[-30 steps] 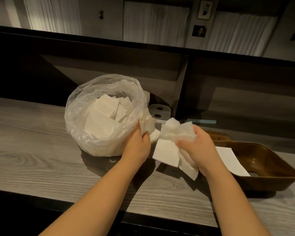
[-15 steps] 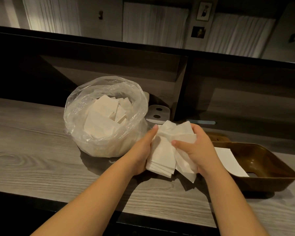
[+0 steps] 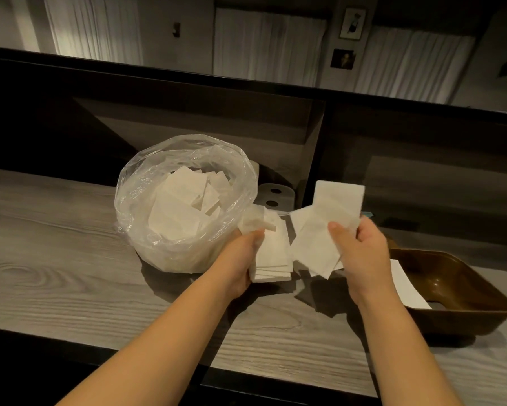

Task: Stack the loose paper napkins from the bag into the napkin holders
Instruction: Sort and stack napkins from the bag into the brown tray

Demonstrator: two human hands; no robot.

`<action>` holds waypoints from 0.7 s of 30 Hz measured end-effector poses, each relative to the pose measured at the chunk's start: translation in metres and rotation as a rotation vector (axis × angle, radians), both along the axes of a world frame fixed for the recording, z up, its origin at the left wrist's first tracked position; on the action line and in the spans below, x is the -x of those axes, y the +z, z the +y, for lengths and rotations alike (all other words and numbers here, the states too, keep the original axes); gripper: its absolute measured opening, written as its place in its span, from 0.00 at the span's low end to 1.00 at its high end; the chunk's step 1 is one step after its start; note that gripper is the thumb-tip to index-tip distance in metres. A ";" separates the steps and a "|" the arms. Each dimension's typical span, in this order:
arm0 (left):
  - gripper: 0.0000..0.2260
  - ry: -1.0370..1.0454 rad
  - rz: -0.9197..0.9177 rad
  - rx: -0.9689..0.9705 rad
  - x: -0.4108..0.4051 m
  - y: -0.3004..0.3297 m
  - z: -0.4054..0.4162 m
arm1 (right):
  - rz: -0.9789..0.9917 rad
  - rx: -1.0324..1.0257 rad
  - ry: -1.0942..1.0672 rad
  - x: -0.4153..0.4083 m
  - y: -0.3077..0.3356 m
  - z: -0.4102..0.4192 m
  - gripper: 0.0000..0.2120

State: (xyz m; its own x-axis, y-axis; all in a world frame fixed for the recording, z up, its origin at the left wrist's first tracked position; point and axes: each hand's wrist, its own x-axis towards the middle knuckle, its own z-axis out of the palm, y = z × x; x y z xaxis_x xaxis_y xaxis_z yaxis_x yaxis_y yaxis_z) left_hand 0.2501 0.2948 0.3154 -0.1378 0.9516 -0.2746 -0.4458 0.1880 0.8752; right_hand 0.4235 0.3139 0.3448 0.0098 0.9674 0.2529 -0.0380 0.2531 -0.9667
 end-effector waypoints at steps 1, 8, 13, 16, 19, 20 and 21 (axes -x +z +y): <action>0.13 -0.006 -0.016 0.012 0.000 0.001 0.000 | 0.098 -0.013 -0.005 0.000 0.002 -0.001 0.09; 0.12 -0.093 -0.062 0.055 -0.002 0.003 -0.002 | 0.129 0.098 0.092 0.003 -0.002 0.001 0.08; 0.11 -0.122 -0.023 0.068 -0.006 0.003 -0.003 | 0.046 0.113 0.123 0.005 -0.010 0.006 0.11; 0.14 -0.168 0.014 0.018 -0.010 0.003 -0.004 | -0.070 0.107 0.173 0.011 -0.015 0.004 0.09; 0.21 -0.191 -0.063 0.030 -0.010 0.001 -0.001 | -0.213 0.085 0.126 0.016 -0.018 0.005 0.08; 0.23 -0.198 -0.090 0.041 -0.010 0.002 -0.001 | -0.228 0.093 0.107 0.017 -0.020 0.005 0.07; 0.24 -0.201 -0.099 0.048 -0.010 0.002 -0.001 | -0.232 0.101 0.085 0.018 -0.021 0.006 0.06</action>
